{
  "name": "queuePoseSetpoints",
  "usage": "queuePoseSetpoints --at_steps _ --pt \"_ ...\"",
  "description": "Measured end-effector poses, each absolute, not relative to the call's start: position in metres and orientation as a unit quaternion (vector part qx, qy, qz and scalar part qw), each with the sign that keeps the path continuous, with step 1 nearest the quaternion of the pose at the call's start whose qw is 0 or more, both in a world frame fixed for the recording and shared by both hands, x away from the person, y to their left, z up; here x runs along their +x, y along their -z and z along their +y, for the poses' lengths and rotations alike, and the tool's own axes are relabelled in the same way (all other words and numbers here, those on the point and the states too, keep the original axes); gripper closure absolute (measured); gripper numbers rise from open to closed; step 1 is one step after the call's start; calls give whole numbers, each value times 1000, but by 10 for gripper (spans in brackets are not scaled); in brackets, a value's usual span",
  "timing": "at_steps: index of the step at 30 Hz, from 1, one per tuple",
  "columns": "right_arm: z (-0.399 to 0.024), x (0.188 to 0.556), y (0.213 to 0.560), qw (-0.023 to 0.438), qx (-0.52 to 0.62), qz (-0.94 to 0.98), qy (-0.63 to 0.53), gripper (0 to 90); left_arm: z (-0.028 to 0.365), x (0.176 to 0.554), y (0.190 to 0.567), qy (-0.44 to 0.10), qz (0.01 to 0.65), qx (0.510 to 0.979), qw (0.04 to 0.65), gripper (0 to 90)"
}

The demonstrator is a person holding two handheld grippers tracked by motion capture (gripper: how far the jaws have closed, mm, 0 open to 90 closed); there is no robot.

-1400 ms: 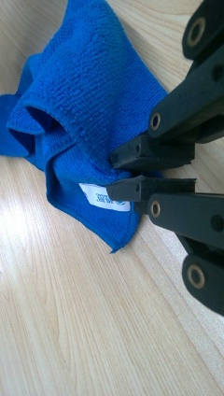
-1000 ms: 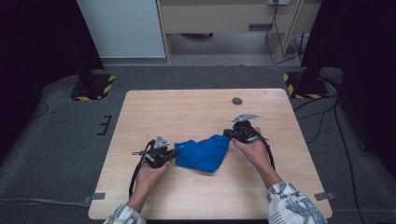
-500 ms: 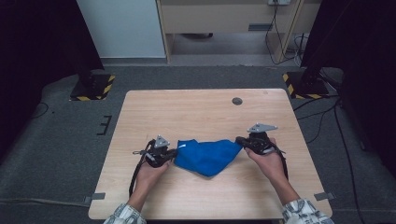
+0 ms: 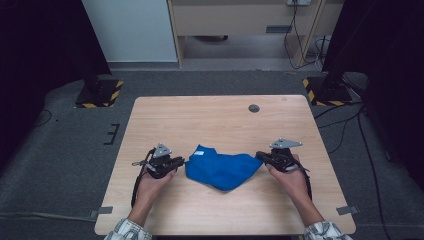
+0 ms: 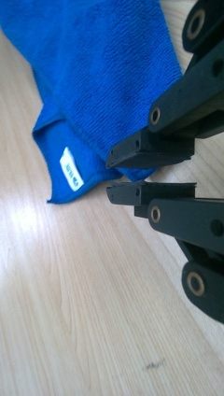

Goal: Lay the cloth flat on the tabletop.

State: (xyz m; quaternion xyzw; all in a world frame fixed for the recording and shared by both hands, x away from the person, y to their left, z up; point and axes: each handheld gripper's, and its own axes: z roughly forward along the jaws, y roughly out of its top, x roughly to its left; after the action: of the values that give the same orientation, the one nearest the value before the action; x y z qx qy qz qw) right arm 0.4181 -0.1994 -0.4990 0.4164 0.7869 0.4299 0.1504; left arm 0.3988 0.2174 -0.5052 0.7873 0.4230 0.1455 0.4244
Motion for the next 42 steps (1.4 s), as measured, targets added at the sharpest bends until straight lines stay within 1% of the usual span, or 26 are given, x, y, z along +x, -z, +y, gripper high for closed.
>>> queuePoseSetpoints --at_steps 4,9,15,18,21,26,31,33,36,42 --pt "-198 418 501 148 418 787 -429 886 214 403 509 -136 427 783 431 726" --pt "-196 418 502 146 416 789 -428 886 207 407 514 -134 429 783 430 562" --pt "-196 418 502 146 417 788 -430 886 201 411 524 -116 426 799 409 467" --pt "-195 418 502 146 415 789 -430 885 198 411 526 -113 424 802 404 479" --pt "-195 419 501 145 415 788 -430 885 196 411 528 -109 419 810 395 540" --pt "-196 419 501 146 415 789 -429 885 194 411 529 -115 419 814 385 664" --pt "-196 419 501 146 417 787 -430 885 194 411 530 -104 414 818 386 842" --pt "-197 419 500 147 418 786 -431 885 194 410 529 -102 413 820 383 882" --pt "-199 419 499 147 420 783 -434 885 195 409 526 -107 412 820 383 891" --pt "-203 418 494 151 421 779 -439 885 197 407 518 -125 414 805 405 892"
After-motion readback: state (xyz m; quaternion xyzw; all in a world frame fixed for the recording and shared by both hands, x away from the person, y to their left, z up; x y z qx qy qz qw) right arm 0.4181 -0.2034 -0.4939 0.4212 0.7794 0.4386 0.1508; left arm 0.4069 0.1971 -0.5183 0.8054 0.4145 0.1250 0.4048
